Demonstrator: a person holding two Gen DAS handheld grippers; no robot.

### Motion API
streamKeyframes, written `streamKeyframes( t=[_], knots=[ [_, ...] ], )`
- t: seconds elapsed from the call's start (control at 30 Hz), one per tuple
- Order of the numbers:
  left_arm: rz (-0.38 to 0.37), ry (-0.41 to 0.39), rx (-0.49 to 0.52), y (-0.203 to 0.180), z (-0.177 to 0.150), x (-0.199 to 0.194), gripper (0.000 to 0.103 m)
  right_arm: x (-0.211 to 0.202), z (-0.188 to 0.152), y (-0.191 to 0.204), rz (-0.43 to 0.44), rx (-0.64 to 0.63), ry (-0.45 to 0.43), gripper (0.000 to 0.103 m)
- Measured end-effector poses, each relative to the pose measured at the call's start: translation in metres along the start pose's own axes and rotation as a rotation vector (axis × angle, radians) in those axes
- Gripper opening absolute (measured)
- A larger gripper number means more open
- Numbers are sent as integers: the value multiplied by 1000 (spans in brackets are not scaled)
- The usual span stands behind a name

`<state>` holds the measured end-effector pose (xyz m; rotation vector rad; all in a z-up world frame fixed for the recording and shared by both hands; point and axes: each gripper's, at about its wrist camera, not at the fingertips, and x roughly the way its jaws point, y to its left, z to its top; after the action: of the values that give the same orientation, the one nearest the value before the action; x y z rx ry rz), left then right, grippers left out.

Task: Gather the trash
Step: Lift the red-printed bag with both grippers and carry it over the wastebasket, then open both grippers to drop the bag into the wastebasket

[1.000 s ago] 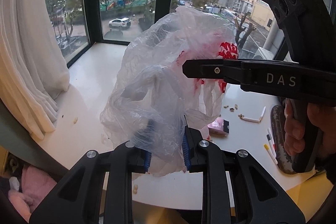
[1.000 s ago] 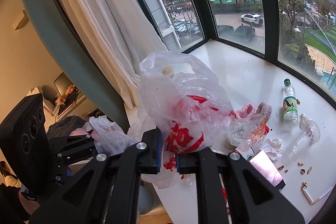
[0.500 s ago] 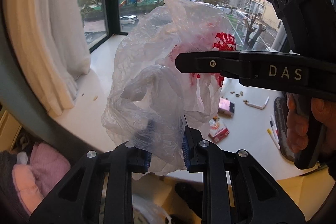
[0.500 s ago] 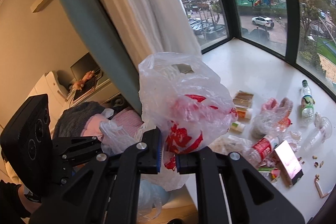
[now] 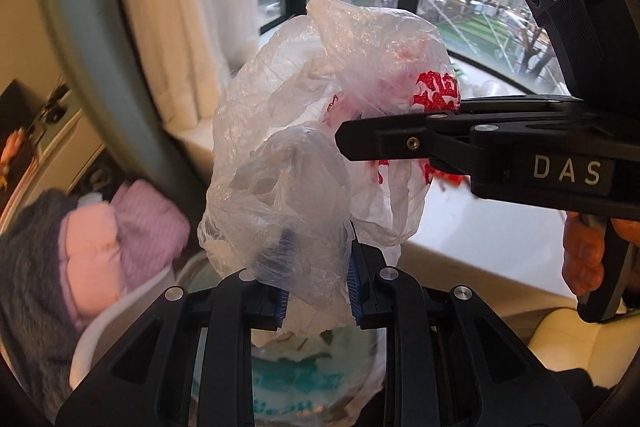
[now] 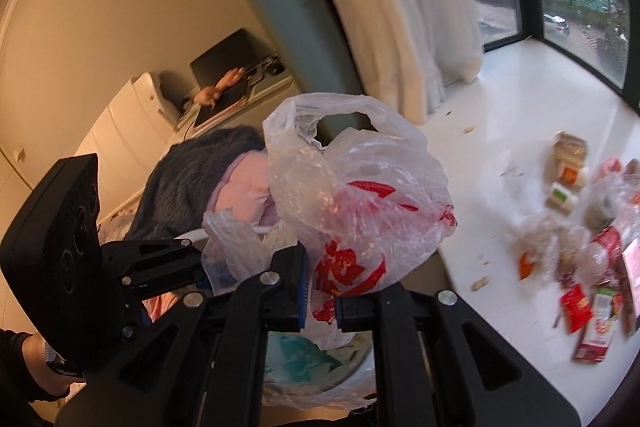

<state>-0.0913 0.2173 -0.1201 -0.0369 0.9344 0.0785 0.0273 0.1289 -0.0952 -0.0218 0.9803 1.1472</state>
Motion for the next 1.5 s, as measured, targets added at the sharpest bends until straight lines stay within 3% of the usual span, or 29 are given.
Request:
streamKeyframes(
  t=[0.27,0.47,0.93,1.1,1.2,1.23,1.27,1.33,1.37,1.5],
  knots=[
    [19,51,-76,32,-59,22,22,65,-26,26,23,-7,105,11],
    [10,87,-99,44,-94,49,22,101,-50,25,21,-13,157,11],
    [29,220,-145,61,-135,105,22,177,-87,13,24,-31,292,11],
    [37,235,-156,68,-141,110,22,186,-91,5,24,3,322,11],
    [38,230,-144,74,-145,109,30,183,-88,2,32,21,326,12],
    [34,225,-139,74,-146,107,33,180,-87,3,28,18,324,21],
    [31,221,-135,73,-146,105,39,176,-86,3,24,14,317,41],
    [32,217,-126,72,-147,101,53,169,-83,4,31,20,307,67],
    [35,212,-118,71,-147,99,54,166,-82,4,39,25,304,75],
    [50,192,-105,67,-142,91,73,149,-76,4,30,42,291,81]
  ],
)
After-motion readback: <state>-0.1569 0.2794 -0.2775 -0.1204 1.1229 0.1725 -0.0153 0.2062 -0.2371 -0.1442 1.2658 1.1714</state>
